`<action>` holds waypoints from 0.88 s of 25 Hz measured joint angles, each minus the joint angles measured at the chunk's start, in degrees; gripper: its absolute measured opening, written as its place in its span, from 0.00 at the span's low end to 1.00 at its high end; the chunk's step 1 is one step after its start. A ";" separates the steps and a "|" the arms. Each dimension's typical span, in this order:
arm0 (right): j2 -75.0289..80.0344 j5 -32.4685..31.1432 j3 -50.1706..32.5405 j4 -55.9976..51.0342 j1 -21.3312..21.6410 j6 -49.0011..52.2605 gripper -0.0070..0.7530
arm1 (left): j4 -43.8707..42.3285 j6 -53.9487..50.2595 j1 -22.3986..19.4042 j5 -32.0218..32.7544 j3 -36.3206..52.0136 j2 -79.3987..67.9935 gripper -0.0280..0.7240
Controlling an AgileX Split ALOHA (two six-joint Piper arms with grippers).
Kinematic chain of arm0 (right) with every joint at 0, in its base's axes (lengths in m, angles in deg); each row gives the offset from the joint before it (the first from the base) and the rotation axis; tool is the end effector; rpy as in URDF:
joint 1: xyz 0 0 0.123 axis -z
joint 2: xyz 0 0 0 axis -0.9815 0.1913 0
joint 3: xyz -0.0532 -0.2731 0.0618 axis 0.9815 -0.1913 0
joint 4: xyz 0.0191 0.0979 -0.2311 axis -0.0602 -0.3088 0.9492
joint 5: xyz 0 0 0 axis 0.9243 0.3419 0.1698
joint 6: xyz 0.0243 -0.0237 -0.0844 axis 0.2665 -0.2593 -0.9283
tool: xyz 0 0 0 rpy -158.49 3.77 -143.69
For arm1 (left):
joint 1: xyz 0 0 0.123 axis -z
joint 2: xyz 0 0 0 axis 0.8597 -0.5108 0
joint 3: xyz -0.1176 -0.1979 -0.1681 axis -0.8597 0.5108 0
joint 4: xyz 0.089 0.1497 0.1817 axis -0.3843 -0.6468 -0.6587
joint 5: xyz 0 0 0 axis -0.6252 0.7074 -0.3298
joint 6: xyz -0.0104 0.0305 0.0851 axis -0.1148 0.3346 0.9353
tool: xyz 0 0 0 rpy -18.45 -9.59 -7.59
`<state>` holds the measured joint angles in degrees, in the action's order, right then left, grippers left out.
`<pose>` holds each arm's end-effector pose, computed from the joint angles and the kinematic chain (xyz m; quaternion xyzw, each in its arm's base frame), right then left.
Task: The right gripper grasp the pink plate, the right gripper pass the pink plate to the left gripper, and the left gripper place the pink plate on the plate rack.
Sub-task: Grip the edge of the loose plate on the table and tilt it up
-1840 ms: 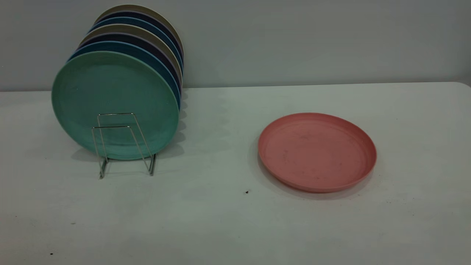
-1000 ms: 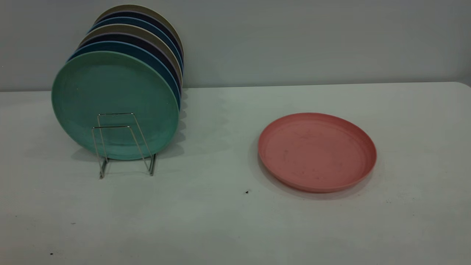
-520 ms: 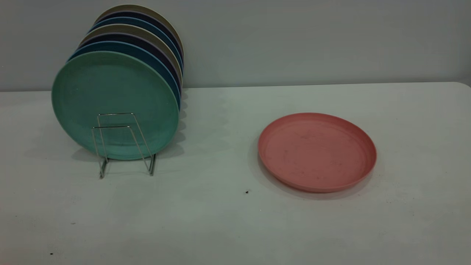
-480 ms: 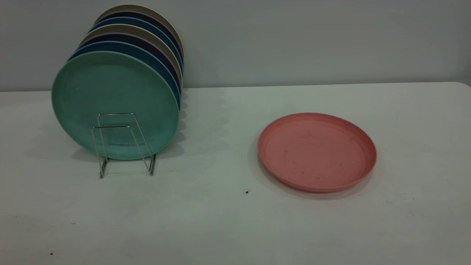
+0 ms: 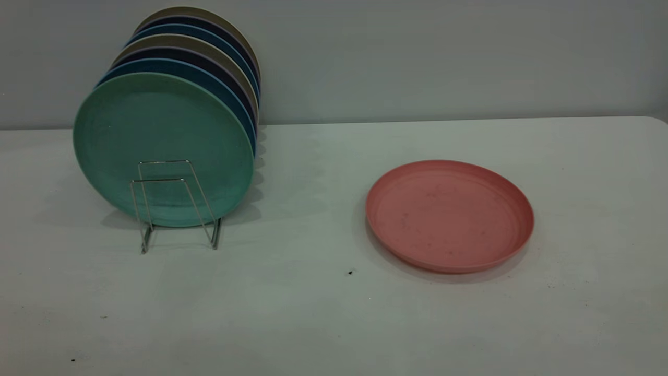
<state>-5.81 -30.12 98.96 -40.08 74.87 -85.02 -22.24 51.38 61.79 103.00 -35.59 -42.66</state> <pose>-0.0092 0.0100 0.2637 -0.1271 0.8644 0.0311 0.4854 -0.0103 -0.0050 0.2676 0.0375 0.8687 -0.0345 0.4928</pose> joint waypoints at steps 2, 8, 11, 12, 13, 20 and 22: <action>0.00 0.23 0.31 0.00 0.00 0.00 0.56 | 0.33 -0.11 0.00 -1.65 -0.46 -0.65 0.61; 9.27 7.73 1.45 0.05 0.00 -1.92 0.56 | 8.11 -1.70 0.00 -12.37 -1.10 -11.18 0.61; 15.91 12.28 1.45 0.05 0.00 -2.61 0.56 | 12.14 -0.66 0.00 -14.93 -1.10 -19.64 0.61; 17.75 13.71 1.45 -0.06 0.00 -2.75 0.56 | 13.56 0.34 0.00 -15.76 -1.10 -22.49 0.61; 19.85 14.99 1.45 -0.36 0.00 -2.78 0.56 | 14.79 1.83 0.00 -16.41 -1.17 -25.22 0.61; 32.68 23.36 1.45 -5.89 0.00 -4.48 0.56 | 22.15 14.48 0.00 -20.98 -4.76 -40.06 0.61; 36.81 25.62 1.45 -8.36 0.00 -6.40 0.56 | 22.63 16.60 0.00 -21.61 -6.61 -43.70 0.61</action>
<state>31.00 -4.50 100.40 -48.44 74.87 -91.42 0.39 67.97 61.79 81.39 -42.21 -86.36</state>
